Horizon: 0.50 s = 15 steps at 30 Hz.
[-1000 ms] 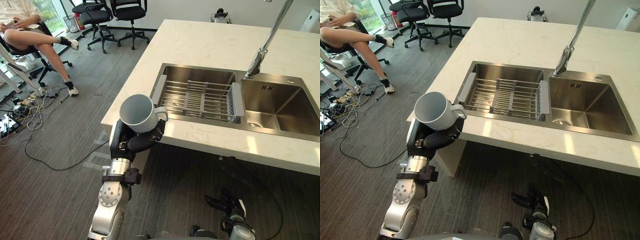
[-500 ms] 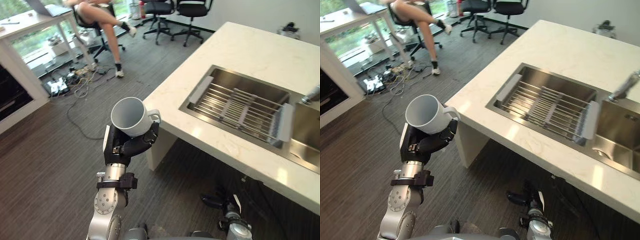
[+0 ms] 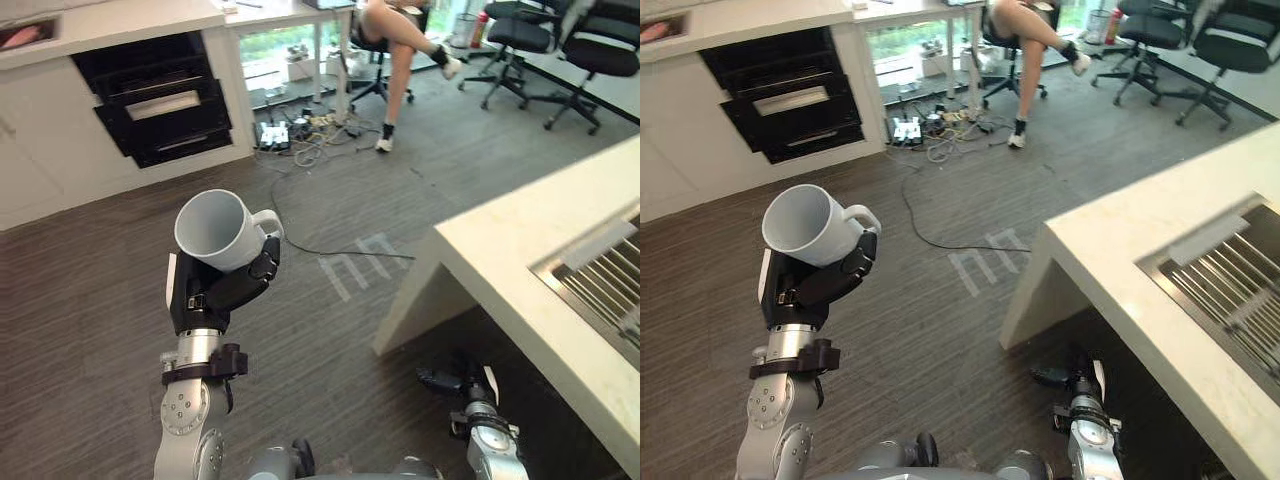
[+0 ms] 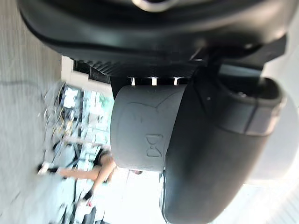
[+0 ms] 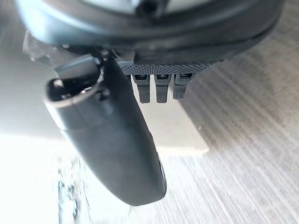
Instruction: Walk over to the sink, pick up the cup, carry it to the dishwasher, place the cup inside the dishwasher, then close the dishwasher door
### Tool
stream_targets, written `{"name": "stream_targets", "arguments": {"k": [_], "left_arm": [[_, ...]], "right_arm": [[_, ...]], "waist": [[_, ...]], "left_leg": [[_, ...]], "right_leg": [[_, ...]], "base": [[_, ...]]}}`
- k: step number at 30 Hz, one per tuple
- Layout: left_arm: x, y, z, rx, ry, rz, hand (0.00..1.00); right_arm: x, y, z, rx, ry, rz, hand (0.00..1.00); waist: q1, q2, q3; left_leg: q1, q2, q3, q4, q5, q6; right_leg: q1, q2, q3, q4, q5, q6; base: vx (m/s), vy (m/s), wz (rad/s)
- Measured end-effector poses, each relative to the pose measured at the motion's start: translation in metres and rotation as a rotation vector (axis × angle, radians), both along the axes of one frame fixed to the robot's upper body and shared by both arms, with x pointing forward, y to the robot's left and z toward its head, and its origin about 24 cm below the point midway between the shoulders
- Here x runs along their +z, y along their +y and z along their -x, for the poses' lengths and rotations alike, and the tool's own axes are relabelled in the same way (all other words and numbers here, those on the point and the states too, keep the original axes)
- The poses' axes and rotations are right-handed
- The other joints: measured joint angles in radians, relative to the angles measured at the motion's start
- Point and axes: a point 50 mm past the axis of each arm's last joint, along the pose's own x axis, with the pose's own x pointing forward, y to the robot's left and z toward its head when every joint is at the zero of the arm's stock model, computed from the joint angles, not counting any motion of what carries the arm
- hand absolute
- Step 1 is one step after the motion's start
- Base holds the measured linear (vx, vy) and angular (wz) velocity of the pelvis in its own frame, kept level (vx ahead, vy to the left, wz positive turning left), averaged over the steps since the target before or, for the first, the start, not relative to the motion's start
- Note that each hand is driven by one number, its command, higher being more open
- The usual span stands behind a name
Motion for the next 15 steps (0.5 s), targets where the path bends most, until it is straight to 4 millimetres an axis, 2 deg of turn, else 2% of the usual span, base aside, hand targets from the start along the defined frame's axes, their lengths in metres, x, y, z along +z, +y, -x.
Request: {"name": "stream_targets", "arguments": {"k": [1, 2, 4, 5, 6, 7, 8, 9, 10, 12, 15], "left_arm": [[0.000, 0.001, 0.000, 0.006, 0.002, -0.002, 0.30], [0.000, 0.001, 0.000, 0.005, 0.002, -0.002, 0.30], [0.000, -0.003, 0.000, -0.010, -0.001, 0.005, 0.30], [0.001, -0.004, 0.000, -0.016, -0.004, 0.007, 0.30], [0.001, -0.007, 0.000, -0.028, -0.007, 0.010, 0.30], [0.003, -0.013, 0.000, -0.053, -0.015, 0.015, 0.30], [0.003, -0.016, -0.001, -0.065, -0.016, 0.022, 0.30], [0.002, -0.022, 0.000, -0.081, -0.016, 0.050, 0.30], [0.004, -0.028, 0.000, -0.108, -0.028, 0.061, 0.30], [0.007, -0.032, 0.000, -0.130, -0.042, 0.067, 0.30], [0.008, -0.032, 0.000, -0.137, -0.048, 0.083, 0.30]], "right_arm": [[-0.003, 0.003, 0.004, -0.004, 0.012, -0.011, 0.90], [-0.004, 0.004, 0.007, -0.006, 0.017, -0.015, 0.90], [-0.008, 0.009, 0.017, -0.014, 0.037, -0.035, 0.90], [-0.008, 0.010, 0.019, -0.013, 0.040, -0.039, 0.90], [-0.009, 0.011, 0.022, -0.014, 0.043, -0.040, 0.90], [-0.009, 0.013, 0.030, -0.014, 0.049, -0.041, 0.90], [-0.008, 0.011, 0.031, -0.009, 0.048, -0.034, 0.90], [-0.006, 0.010, 0.031, -0.005, 0.048, -0.026, 0.90], [-0.003, 0.011, 0.029, 0.004, 0.029, -0.021, 0.90], [0.007, 0.013, 0.022, 0.021, -0.023, -0.012, 0.90], [0.021, 0.012, 0.012, 0.026, -0.105, 0.009, 0.90]], "waist": [[0.000, 0.000, 0.000], [-0.002, -0.001, 0.000], [-0.009, -0.001, -0.003], [-0.012, -0.005, -0.006], [-0.018, -0.015, -0.012], [-0.022, -0.049, -0.029], [-0.025, -0.044, -0.029], [-0.020, -0.019, -0.036], [-0.016, -0.009, -0.037], [-0.016, -0.007, -0.038], [0.001, -0.006, -0.038]], "left_leg": [[0.026, -0.007, -0.035, -0.019, 0.002, -0.003], [0.040, -0.012, -0.052, -0.026, 0.002, -0.004], [0.072, -0.021, -0.123, -0.033, -0.009, -0.023], [0.073, -0.026, -0.141, -0.031, -0.012, -0.029], [0.070, -0.041, -0.166, -0.023, -0.018, -0.039], [0.057, -0.072, -0.173, 0.009, -0.043, -0.063], [0.047, -0.064, -0.174, 0.038, -0.063, -0.070], [0.016, -0.027, -0.166, 0.090, -0.091, -0.105], [0.007, 0.010, -0.138, 0.110, -0.104, -0.122], [0.009, 0.051, -0.081, 0.117, -0.105, -0.124], [0.022, 0.076, -0.021, 0.137, -0.104, -0.123]], "right_leg": [[-0.025, 0.052, 0.051, -0.041, -0.030, 0.001], [-0.037, 0.079, 0.084, -0.073, -0.044, 0.001], [-0.073, 0.204, 0.243, -0.219, -0.060, 0.008], [-0.081, 0.224, 0.276, -0.260, -0.059, 0.010], [-0.085, 0.235, 0.307, -0.319, -0.051, 0.006], [-0.082, 0.206, 0.300, -0.406, 0.046, -0.003], [-0.077, 0.204, 0.275, -0.400, 0.026, 0.006], [-0.052, 0.215, 0.223, -0.422, 0.021, -0.003], [-0.026, 0.226, 0.181, -0.437, 0.018, -0.012], [0.013, 0.235, 0.132, -0.457, 0.015, -0.018], [0.066, 0.240, 0.113, -0.488, 0.012, -0.025]], "base": [[0.23, 0.048, 0.90], [0.24, -0.005, 0.88], [0.23, -0.051, 0.94], [0.21, -0.101, 0.94], [0.21, -0.143, 1.18], [0.22, -0.163, 1.21], [0.22, -0.165, 1.25], [0.19, -0.146, 0.98], [0.18, -0.173, 0.89], [0.13, -0.162, 0.65], [0.06, -0.053, 0.30]]}}
